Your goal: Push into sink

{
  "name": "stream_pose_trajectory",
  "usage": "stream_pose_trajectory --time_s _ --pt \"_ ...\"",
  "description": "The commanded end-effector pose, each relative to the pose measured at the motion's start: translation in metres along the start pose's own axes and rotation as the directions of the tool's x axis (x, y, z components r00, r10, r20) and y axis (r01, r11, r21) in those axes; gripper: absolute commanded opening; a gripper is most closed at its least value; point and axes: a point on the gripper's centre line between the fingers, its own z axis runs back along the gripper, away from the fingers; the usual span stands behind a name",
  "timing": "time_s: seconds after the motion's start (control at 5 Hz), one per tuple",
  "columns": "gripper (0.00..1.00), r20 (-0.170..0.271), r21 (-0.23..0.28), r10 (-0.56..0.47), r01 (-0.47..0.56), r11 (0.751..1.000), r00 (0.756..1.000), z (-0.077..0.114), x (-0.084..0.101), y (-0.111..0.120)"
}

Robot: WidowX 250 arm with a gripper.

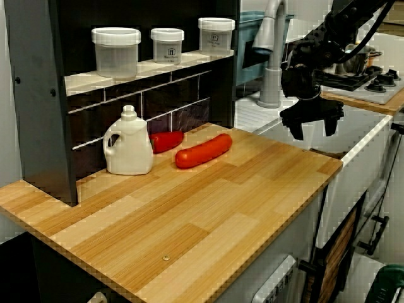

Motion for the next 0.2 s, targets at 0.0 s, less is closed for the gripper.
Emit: stream_pose_trajectory --time_s 0.0 --pt "1.00 0.032 0.023 -0.023 0.022 0.999 0.999 0.0140 0.0137 0.0078"
